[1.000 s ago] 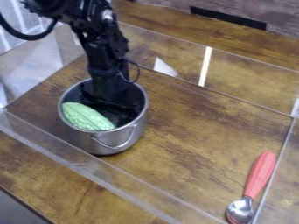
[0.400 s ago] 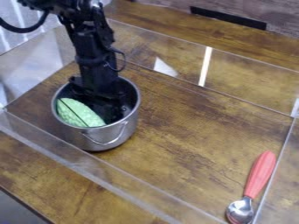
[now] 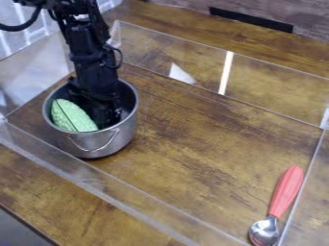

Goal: Remove the green object from the silver pot and put it on the table

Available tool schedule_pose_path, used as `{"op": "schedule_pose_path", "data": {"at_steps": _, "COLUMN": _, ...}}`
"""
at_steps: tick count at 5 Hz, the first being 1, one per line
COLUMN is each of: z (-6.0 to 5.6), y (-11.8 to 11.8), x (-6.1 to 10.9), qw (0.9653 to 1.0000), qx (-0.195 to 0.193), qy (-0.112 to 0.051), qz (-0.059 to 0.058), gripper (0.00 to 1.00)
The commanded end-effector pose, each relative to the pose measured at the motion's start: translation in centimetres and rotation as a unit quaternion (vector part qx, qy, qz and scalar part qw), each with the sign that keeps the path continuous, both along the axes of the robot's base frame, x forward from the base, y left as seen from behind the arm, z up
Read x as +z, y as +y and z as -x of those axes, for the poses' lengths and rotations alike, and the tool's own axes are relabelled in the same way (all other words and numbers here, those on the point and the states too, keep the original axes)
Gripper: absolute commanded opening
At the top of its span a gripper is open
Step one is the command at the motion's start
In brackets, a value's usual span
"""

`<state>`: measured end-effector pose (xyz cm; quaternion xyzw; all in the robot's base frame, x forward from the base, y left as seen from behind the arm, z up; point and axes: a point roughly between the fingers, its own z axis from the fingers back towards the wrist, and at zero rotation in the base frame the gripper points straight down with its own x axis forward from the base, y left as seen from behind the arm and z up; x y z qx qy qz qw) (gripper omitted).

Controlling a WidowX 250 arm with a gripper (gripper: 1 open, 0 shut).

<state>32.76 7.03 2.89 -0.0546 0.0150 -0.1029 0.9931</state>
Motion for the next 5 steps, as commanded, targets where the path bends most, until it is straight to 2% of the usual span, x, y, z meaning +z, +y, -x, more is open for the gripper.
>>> {"op": "schedule_pose_path", "data": {"at_steps": 1, "z": -0.4, "y": 1.7, "x": 4.3, "qw": 0.9992, "qx": -0.004, "qy": -0.038, "qz": -0.011, "gripper": 0.0}}
{"op": "schedule_pose_path", "data": {"at_steps": 2, "z": 0.0, "y": 2.4, "x": 8.0, "qw": 0.9982, "qx": -0.013, "qy": -0.056, "qz": -0.019, "gripper": 0.0}}
{"op": "schedule_pose_path", "data": {"at_steps": 3, "z": -0.2, "y": 2.0, "x": 12.1, "qw": 0.997, "qx": -0.006, "qy": -0.077, "qz": -0.005, "gripper": 0.0}}
{"op": "schedule_pose_path", "data": {"at_steps": 4, "z": -0.3, "y": -0.8, "x": 13.5, "qw": 0.9957, "qx": 0.028, "qy": -0.088, "qz": 0.01, "gripper": 0.0}}
{"op": "schedule_pose_path", "data": {"at_steps": 5, "z": 0.2, "y": -3.7, "x": 13.0, "qw": 0.9944, "qx": 0.046, "qy": -0.094, "qz": 0.016, "gripper": 0.0}}
